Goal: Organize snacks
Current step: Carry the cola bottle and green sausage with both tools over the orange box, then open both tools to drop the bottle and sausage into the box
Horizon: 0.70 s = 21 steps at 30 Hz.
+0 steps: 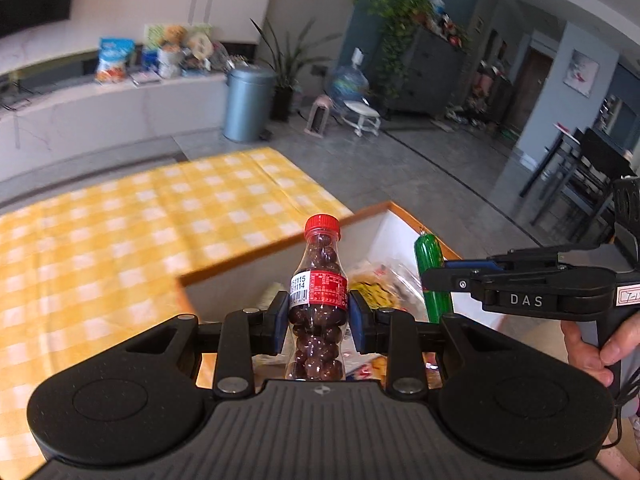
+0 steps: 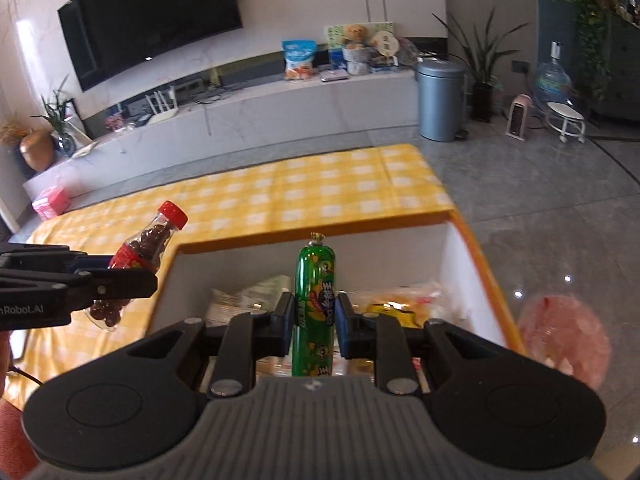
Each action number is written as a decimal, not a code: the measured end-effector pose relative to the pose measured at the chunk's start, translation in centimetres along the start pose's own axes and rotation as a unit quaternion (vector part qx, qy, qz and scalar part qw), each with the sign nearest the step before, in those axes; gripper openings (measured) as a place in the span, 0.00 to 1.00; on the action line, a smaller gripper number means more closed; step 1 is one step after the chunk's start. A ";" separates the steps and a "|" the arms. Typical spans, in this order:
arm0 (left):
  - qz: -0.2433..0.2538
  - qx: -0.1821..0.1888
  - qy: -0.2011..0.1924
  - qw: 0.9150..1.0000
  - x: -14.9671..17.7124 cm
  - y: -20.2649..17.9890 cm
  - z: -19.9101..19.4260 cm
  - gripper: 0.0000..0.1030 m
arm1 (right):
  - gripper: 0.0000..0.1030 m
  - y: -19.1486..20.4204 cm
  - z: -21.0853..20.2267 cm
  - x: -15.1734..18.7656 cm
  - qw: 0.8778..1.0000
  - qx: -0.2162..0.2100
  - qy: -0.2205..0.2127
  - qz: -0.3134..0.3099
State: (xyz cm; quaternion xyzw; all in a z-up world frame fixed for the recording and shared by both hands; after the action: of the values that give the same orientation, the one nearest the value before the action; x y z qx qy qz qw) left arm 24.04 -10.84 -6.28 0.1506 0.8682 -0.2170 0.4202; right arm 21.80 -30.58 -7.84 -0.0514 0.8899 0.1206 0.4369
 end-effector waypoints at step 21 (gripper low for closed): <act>0.074 -0.049 0.156 0.984 6.4 -2.0 6.5 0.34 | 0.21 -2.3 5.5 6.1 0.994 0.005 0.105 -0.015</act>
State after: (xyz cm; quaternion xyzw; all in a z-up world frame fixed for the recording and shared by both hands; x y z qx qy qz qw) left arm 23.64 -15.29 -14.42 0.2260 0.9191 -0.1161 0.3010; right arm 22.75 -31.26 -16.28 -0.0748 0.9306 0.1035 0.3430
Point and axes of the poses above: each gripper's, at about its wrist camera, not at the fingertips, and z roughly the way its jaws point, y to its left, x to its underside, the point moved 6 cm from there along z, roughly the way its jaws point, and after that the axes turned 7 degrees about -y, right-handed, at the moved point
